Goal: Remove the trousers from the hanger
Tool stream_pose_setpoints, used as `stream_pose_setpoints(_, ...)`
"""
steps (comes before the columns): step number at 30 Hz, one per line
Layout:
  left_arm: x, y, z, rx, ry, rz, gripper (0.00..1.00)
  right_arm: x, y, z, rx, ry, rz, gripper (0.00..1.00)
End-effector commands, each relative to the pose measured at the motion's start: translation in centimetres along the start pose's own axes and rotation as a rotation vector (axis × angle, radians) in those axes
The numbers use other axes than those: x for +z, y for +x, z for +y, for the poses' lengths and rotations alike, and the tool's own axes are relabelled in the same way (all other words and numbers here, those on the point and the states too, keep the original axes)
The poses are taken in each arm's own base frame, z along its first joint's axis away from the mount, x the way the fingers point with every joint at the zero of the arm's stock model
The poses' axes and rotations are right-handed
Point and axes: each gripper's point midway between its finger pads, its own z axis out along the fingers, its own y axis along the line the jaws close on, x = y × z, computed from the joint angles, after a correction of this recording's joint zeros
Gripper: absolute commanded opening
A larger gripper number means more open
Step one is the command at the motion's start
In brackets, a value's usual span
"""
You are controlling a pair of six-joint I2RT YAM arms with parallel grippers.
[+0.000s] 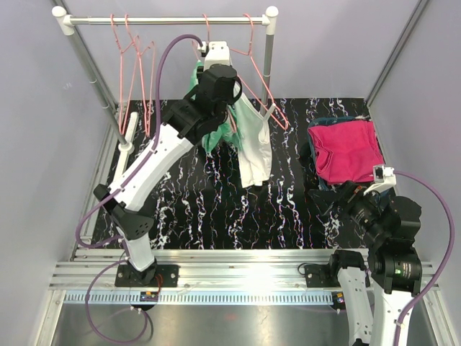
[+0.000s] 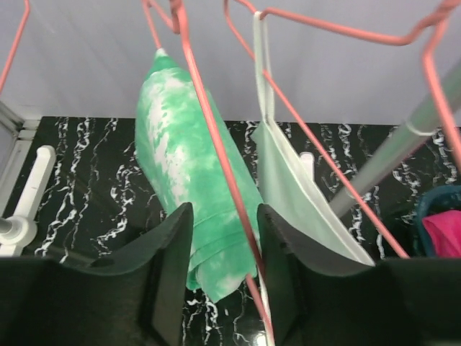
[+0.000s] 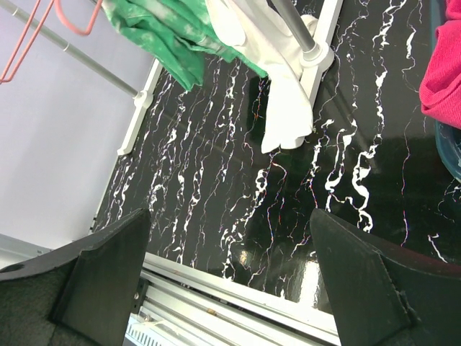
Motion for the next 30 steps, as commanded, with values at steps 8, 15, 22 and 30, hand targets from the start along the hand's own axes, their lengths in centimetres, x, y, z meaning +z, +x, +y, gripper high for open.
stream_pose_setpoints(8,1.8,0.0,2.1,-0.044,0.004,-0.007,0.29,-0.7,-1.0,0.7,-0.070,-0.006,-0.023,0.99)
stream_pose_setpoints(15,0.5,-1.3,3.1,-0.061,0.005,-0.026,0.00,-0.6,-0.9,0.7,-0.066,-0.008,-0.023,0.99)
stream_pose_setpoints(22,-2.5,-5.3,3.2,-0.086,0.121,-0.118,0.00,-0.5,-1.0,0.9,-0.057,-0.022,-0.023,0.99)
stream_pose_setpoints(30,-3.3,-8.0,3.9,-0.119,0.185,-0.177,0.00,-0.8,-1.2,1.4,-0.064,-0.040,-0.049,1.00)
